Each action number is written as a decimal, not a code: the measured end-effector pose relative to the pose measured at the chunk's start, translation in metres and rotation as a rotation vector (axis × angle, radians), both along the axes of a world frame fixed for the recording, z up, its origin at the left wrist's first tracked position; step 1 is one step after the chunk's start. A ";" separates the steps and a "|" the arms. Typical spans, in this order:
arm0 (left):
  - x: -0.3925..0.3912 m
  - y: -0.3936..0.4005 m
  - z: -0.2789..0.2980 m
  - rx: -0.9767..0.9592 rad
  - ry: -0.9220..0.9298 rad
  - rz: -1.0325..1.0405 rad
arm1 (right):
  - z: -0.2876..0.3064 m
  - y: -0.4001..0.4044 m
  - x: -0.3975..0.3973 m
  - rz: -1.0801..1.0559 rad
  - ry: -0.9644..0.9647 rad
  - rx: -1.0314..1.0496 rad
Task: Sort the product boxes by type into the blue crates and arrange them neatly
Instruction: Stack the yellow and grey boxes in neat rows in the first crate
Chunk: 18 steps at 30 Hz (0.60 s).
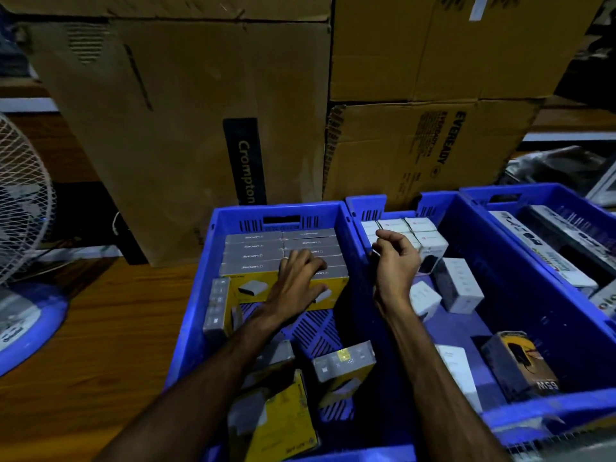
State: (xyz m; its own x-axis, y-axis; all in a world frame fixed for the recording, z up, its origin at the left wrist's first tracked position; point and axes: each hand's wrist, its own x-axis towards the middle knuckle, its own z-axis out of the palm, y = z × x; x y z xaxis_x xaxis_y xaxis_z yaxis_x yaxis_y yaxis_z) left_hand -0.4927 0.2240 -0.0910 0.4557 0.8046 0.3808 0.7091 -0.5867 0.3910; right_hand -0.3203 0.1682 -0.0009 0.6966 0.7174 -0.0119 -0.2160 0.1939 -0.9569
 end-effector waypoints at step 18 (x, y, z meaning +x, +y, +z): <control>-0.071 0.001 0.090 -0.182 0.122 0.060 | -0.003 0.001 -0.001 0.036 -0.105 -0.022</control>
State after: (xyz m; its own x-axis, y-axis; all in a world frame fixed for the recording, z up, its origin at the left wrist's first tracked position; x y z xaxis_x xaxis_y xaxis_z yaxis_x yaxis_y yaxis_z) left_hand -0.5639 0.2250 -0.0012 0.4389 0.8820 0.1715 0.7893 -0.4696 0.3955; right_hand -0.3210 0.1694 -0.0036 0.6687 0.7422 0.0442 -0.1206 0.1668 -0.9786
